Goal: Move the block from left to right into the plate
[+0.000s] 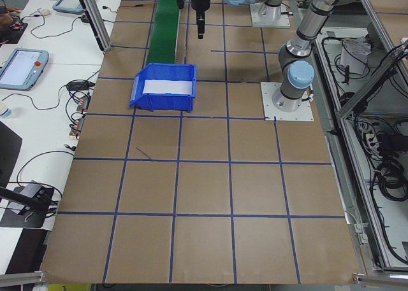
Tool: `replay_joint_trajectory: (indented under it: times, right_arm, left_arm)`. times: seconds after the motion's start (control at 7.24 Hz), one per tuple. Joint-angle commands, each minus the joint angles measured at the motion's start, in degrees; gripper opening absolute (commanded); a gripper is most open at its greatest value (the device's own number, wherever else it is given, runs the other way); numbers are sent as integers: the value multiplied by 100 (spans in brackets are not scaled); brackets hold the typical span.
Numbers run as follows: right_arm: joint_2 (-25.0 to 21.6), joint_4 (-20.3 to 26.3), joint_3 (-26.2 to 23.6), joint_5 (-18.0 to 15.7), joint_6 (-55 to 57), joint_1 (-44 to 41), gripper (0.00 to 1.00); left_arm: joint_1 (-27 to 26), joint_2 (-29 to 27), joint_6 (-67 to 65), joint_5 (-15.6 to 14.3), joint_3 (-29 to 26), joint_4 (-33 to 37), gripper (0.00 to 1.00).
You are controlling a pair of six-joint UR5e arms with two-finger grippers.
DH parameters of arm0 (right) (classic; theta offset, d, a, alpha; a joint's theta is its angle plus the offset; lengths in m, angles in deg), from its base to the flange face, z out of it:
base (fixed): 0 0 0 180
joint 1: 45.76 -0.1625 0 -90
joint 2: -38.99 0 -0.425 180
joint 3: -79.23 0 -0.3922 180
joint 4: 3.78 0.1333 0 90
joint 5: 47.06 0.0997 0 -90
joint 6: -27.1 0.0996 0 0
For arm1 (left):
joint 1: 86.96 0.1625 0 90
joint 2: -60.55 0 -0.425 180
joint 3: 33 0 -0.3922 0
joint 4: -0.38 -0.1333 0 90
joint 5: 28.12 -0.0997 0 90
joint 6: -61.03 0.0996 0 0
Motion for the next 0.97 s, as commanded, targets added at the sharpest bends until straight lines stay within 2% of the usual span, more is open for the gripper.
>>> replay_joint_trajectory:
  times: [0.0, 0.14, 0.41, 0.55, 0.83]
  right_arm:
    - [49, -319, -243, 23, -94, 144, 59]
    - [41, -319, -200, 6, -111, 144, 100]
    - [-72, -249, -139, -12, -199, 135, 100]
    - [-238, -144, -77, -3, -165, 65, 100]
    - [-808, 591, 272, 32, -103, -572, 100]
  left_arm:
    - [0, -17, -16, 6, 0, -23, 100]
    - [0, -17, -16, 6, 0, -23, 100]
    - [0, -17, -8, 6, 0, -162, 100]
    - [0, -52, 1, 6, 9, -442, 100]
    - [-9, -61, -34, 6, 62, -488, 100]
